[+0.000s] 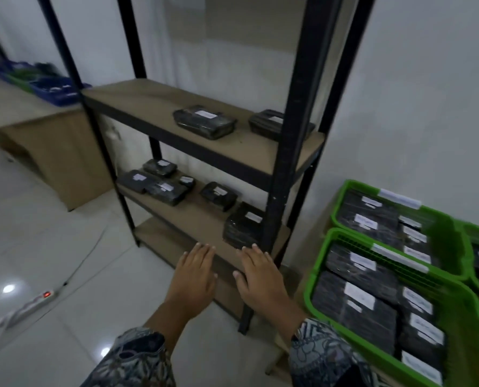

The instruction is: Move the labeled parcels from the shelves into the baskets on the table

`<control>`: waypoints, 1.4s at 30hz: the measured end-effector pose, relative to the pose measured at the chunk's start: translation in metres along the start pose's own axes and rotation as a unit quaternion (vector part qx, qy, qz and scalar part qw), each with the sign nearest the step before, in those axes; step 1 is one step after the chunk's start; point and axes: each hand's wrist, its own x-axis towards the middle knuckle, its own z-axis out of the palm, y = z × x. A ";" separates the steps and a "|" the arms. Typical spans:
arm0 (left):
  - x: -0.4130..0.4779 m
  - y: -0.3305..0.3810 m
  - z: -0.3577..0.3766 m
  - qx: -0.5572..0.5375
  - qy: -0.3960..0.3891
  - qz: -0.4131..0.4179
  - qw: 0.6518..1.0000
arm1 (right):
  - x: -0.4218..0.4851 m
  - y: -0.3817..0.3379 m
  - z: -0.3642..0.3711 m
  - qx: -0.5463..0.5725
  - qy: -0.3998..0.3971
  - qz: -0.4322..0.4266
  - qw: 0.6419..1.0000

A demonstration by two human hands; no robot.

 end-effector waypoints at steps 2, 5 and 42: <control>0.004 -0.021 0.000 -0.004 -0.002 -0.012 1.000 | 0.019 -0.011 0.012 0.004 -0.012 -0.009 1.000; 0.018 -0.053 0.001 0.000 0.000 -0.022 1.000 | 0.055 -0.022 0.029 -0.006 -0.032 -0.015 0.999; 0.340 -0.339 0.134 -0.049 -0.117 0.201 0.971 | 0.421 0.039 0.197 -0.016 0.011 0.357 0.934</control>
